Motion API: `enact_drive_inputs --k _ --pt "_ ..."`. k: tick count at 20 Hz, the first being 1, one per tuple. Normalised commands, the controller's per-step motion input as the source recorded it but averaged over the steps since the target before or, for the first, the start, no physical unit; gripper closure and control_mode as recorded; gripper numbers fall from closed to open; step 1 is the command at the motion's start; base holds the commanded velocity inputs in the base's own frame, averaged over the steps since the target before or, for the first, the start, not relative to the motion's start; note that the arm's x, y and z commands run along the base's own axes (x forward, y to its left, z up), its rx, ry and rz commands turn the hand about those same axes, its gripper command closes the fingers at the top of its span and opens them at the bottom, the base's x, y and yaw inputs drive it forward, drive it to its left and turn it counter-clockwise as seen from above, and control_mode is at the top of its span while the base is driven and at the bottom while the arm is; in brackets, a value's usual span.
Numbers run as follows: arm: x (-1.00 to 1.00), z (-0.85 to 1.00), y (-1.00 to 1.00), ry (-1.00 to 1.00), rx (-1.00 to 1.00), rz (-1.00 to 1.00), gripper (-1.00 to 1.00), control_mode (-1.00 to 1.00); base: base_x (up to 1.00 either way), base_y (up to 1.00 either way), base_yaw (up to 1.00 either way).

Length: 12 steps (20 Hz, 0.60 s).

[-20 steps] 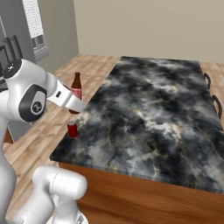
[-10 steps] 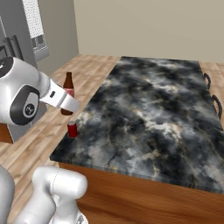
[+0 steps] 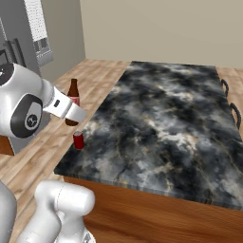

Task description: Pick the juice, can, bottled drink from the counter and place them in the open cabinet.

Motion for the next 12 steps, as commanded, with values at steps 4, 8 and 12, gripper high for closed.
enact_drive_inputs --k 4,8,12 --pt "0.00 0.00 0.00 0.00 0.00 0.00 1.00 1.00 -0.05 0.00 0.00" --pt "0.00 0.00 0.00 0.00 0.00 0.00 1.00 1.00 -0.90 0.00 -0.23" --pt "0.00 0.00 0.00 0.00 0.00 0.00 1.00 1.00 -0.65 0.16 -0.68"
